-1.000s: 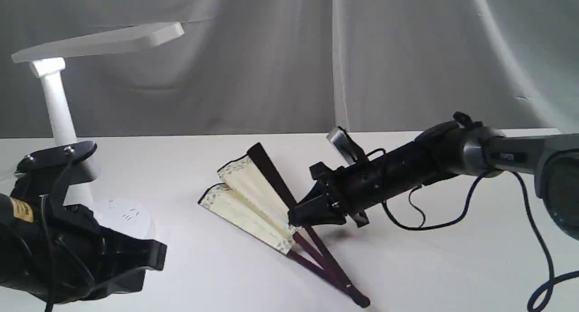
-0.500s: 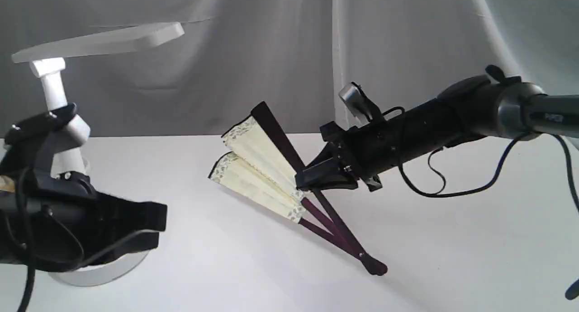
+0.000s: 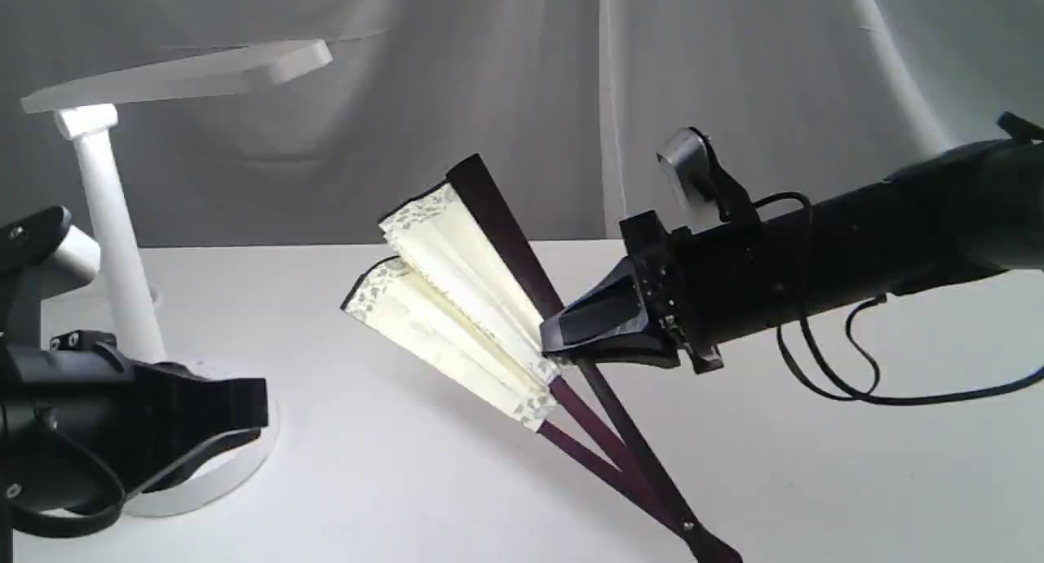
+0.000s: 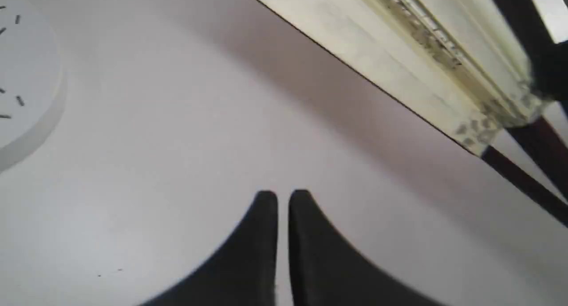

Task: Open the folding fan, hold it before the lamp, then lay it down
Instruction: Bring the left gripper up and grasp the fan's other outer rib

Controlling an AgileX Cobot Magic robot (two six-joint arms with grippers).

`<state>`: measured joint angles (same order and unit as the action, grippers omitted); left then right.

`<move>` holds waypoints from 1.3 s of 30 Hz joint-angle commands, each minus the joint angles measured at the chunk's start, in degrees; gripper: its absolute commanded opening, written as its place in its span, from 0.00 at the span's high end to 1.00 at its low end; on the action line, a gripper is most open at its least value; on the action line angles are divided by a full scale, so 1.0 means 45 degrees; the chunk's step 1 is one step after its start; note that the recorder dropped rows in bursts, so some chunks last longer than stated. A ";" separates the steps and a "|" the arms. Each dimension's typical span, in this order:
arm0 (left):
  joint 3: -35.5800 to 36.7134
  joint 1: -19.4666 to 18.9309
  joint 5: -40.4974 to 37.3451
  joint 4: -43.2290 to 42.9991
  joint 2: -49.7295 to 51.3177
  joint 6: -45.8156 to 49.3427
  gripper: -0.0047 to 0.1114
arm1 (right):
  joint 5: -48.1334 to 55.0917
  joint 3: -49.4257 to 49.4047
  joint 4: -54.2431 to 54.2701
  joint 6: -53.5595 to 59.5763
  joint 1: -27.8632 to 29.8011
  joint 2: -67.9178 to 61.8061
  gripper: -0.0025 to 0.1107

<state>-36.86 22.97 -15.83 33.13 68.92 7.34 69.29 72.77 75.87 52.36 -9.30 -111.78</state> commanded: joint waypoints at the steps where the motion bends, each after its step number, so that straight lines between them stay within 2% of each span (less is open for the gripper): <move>1: 0.0685 0.0092 0.1070 0.0169 -0.0063 0.0983 0.92 | 0.0149 -0.0797 0.0551 0.0552 0.0020 0.0639 0.98; 5: 0.1494 0.0092 0.2262 -0.0112 -0.0063 0.2161 0.92 | 0.0149 -0.1530 0.0994 0.0838 0.0020 0.0851 0.98; 10: 0.1411 0.0092 0.1855 -0.1213 -0.0063 0.3862 0.92 | 0.0149 -0.1835 0.1066 0.1312 0.0020 0.0851 0.98; 13: 0.1223 0.0092 0.1884 -0.1215 -0.0033 0.5231 0.92 | 0.0149 -0.1835 0.1092 0.1367 0.0020 0.0851 0.98; 17: 0.1227 0.0396 0.3844 -0.0997 -0.0009 0.5298 0.92 | 0.0149 -0.1835 0.1280 0.1675 0.0020 0.0851 0.98; 21: 0.1227 0.1231 0.6312 -0.0911 0.0267 0.5215 0.92 | 0.0149 -0.1835 0.1327 0.1702 0.0020 0.0851 0.98; 26: 0.1397 0.2219 0.8296 -0.0911 0.0916 0.3617 0.92 | 0.0149 -0.1835 0.1388 0.1702 0.0020 0.0851 0.98; 29: 0.2187 0.2689 1.0244 -0.1187 0.1218 0.1907 0.92 | 0.0149 -0.1835 0.1388 0.1702 0.0020 0.0851 0.98; 34: 0.4216 0.2890 1.4131 -0.3675 0.1586 -0.3298 0.92 | 0.0149 -0.1835 0.1392 0.1790 0.0020 0.0851 0.98; 36: 0.4669 0.2890 1.5234 -0.4169 0.1702 -0.4695 0.92 | 0.0149 -0.1835 0.1502 0.1954 0.0020 0.0851 0.98; 39: 0.4891 0.2890 1.5136 -0.4063 0.2006 -0.7941 0.92 | 0.0149 -0.1835 0.1523 0.2009 0.0020 0.0851 0.98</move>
<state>-15.48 35.60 50.77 15.53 77.33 -19.81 69.29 64.49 81.26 60.41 -9.30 -108.78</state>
